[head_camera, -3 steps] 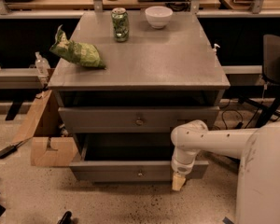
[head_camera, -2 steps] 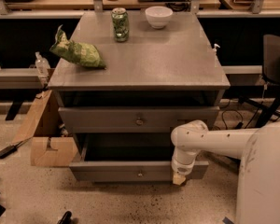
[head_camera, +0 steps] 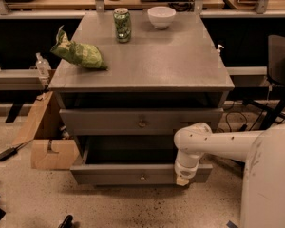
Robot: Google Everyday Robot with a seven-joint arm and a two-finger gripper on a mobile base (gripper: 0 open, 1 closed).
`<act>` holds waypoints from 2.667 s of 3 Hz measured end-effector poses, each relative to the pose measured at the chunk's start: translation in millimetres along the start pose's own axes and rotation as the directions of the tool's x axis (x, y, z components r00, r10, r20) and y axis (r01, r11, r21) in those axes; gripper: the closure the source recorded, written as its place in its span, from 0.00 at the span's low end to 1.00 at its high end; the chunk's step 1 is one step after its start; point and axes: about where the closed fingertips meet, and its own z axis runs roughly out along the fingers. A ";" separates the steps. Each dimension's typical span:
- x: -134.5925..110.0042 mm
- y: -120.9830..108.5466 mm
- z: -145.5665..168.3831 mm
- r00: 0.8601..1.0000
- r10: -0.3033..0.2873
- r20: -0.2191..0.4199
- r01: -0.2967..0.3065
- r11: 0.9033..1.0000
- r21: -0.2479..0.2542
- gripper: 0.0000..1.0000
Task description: Open middle drawer
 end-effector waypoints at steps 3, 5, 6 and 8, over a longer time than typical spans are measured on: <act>0.0 0.1 -0.6 1.000 0.000 0.000 0.000 1.000 0.000 1.00; 0.0 0.1 -0.5 1.000 0.000 0.000 0.000 1.000 0.000 0.81; 0.0 0.1 -0.5 1.000 0.000 0.000 0.000 1.000 0.000 0.58; 0.0 0.3 -1.3 1.000 0.000 0.000 0.000 1.000 0.000 0.11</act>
Offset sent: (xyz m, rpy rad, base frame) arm -0.0403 0.0031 0.0351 -0.0417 0.1702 0.0193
